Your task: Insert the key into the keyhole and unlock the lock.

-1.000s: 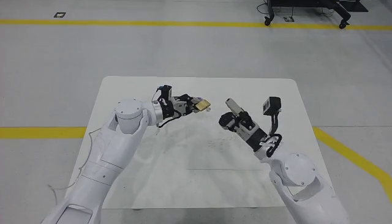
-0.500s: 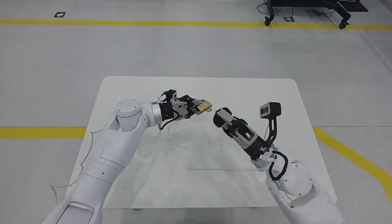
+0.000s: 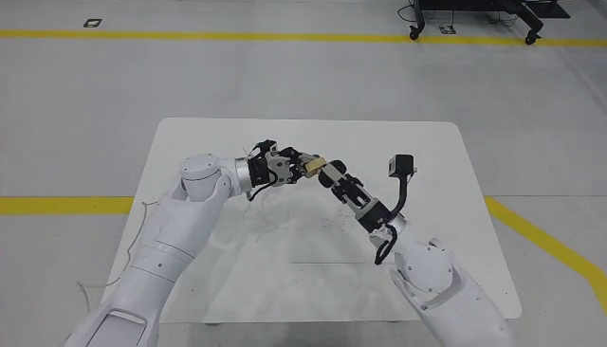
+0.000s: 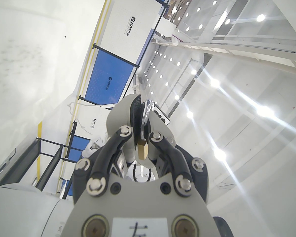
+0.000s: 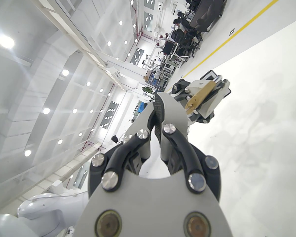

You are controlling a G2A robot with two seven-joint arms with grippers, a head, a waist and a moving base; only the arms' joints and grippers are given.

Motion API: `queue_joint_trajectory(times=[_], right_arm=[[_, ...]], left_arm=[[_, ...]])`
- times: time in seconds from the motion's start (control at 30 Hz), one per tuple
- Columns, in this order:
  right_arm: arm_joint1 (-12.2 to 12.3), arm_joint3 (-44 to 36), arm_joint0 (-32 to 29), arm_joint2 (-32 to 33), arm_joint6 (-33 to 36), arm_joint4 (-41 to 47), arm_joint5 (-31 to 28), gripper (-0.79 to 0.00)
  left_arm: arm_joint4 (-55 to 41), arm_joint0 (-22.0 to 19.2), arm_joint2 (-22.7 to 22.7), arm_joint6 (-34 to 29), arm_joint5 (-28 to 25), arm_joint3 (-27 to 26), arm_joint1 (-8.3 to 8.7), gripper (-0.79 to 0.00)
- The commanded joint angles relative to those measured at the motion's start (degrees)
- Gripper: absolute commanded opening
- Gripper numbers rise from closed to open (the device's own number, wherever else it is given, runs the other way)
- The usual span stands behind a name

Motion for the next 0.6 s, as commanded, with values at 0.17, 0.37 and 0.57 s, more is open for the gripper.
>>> queue_joint_trajectory(times=[0.17,0.37,0.57], right_arm=[[-0.5,0.8,0.6,-1.1,-2.8,-4.4,0.3,-0.785],[-1.1,2.8,2.0,-2.0,-5.2,-5.8,1.8,-0.785],[-1.5,3.4,2.3,-2.1,-6.6,-6.5,1.9,-0.785]], left_arm=[[-0.3,-0.2,0.3,0.1,0.0,0.1,0.02,-0.785],[-0.5,-0.2,0.5,0.0,-0.1,0.1,0.07,-0.785],[-0.5,-0.2,0.7,-0.1,-0.1,-0.1,0.15,-0.785]])
